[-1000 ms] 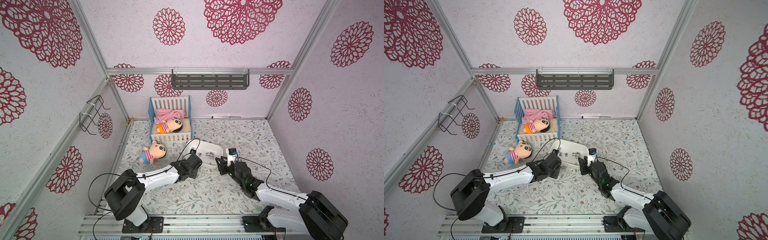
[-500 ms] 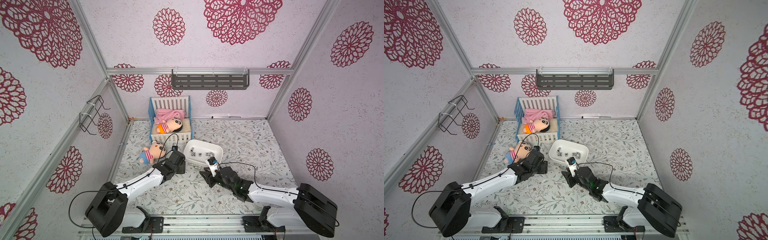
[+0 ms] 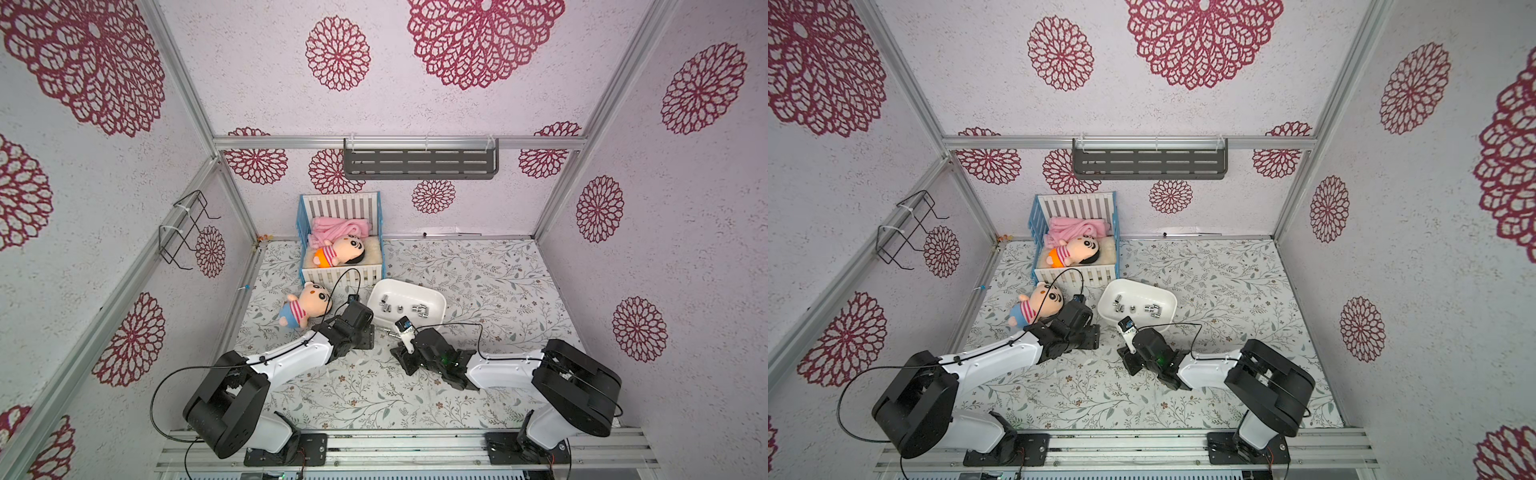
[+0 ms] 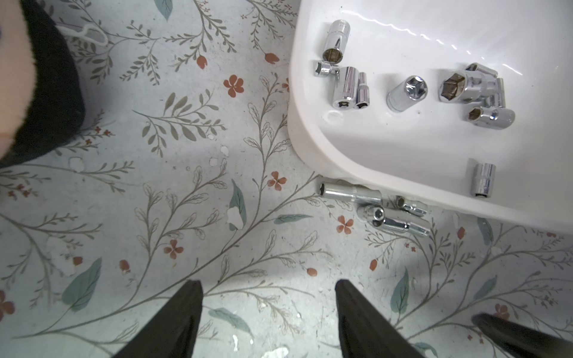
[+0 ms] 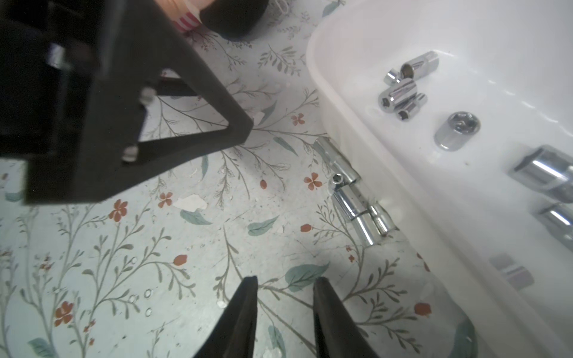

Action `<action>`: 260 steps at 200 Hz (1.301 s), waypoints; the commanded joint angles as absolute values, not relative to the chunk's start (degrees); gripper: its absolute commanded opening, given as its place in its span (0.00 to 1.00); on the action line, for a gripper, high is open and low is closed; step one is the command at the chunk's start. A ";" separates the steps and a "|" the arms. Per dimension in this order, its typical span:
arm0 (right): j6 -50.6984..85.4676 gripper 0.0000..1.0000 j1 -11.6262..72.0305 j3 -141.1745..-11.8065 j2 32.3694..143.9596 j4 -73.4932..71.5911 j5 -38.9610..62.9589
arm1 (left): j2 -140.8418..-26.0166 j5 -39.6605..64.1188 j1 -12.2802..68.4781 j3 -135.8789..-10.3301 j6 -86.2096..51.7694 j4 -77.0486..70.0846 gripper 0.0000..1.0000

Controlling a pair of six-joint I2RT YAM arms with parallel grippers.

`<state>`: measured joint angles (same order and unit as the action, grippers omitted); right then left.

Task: Put the screws on the desktop into the storage box
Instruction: Pick up the screw from the center of the board.

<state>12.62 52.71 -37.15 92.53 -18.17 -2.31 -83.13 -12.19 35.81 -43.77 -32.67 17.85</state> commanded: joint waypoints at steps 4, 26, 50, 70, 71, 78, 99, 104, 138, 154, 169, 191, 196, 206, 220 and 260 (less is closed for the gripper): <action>13.21 0.35 52.76 -40.58 95.17 -15.97 -7.52 | -84.00 -11.70 35.42 -45.18 -32.78 17.74 0.73; 14.03 0.35 52.01 -42.03 97.30 -14.37 -9.53 | -84.11 -11.48 35.42 -45.31 -32.81 17.85 0.74; 14.83 0.35 51.01 -42.54 98.26 -13.71 -10.39 | -83.95 -11.08 35.42 -45.35 -33.04 17.94 0.74; 15.12 0.35 50.51 -42.49 98.52 -13.79 -10.52 | -83.98 -10.85 35.42 -45.35 -33.25 17.93 0.74; 15.12 0.36 50.52 -42.51 98.57 -13.79 -10.53 | -84.00 -10.88 35.42 -45.35 -33.24 17.93 0.74; 15.12 0.36 50.33 -42.56 98.72 -13.70 -10.56 | -84.07 -10.82 35.50 -45.35 -33.27 17.97 0.74; 15.29 0.36 49.80 -43.28 99.81 -13.45 -11.13 | -84.46 -10.51 35.53 -45.53 -33.31 17.93 0.74; 15.37 0.36 49.63 -43.47 100.07 -13.36 -11.20 | -84.58 -10.39 35.52 -45.61 -33.29 17.93 0.74; 15.40 0.36 48.63 -44.16 101.42 -13.52 -11.07 | -84.89 -10.02 35.51 -45.77 -33.40 17.93 0.74; 15.38 0.36 48.20 -44.43 101.91 -13.32 -10.86 | -85.12 -9.80 35.51 -45.79 -33.42 17.93 0.74; 15.22 0.36 48.02 -44.81 102.55 -13.01 -11.03 | -85.34 -9.50 35.55 -45.97 -33.47 17.93 0.74; 15.05 0.37 48.04 -45.83 103.81 -12.03 -11.18 | -85.60 -9.01 35.56 -46.15 -33.47 17.95 0.74; 15.05 0.36 48.03 -46.06 104.14 -11.83 -11.17 | -85.55 -8.89 35.56 -46.14 -33.44 17.93 0.74; 14.94 0.36 48.11 -46.35 104.56 -11.48 -11.14 | -85.45 -8.82 35.53 -46.14 -33.40 17.93 0.74; 14.69 0.36 48.41 -46.67 104.89 -11.34 -10.70 | -85.35 -8.45 35.52 -46.06 -33.28 17.94 0.74; 13.89 0.34 49.74 -46.76 104.86 -11.51 -10.70 | -85.69 -8.41 35.57 -46.14 -33.29 18.00 0.74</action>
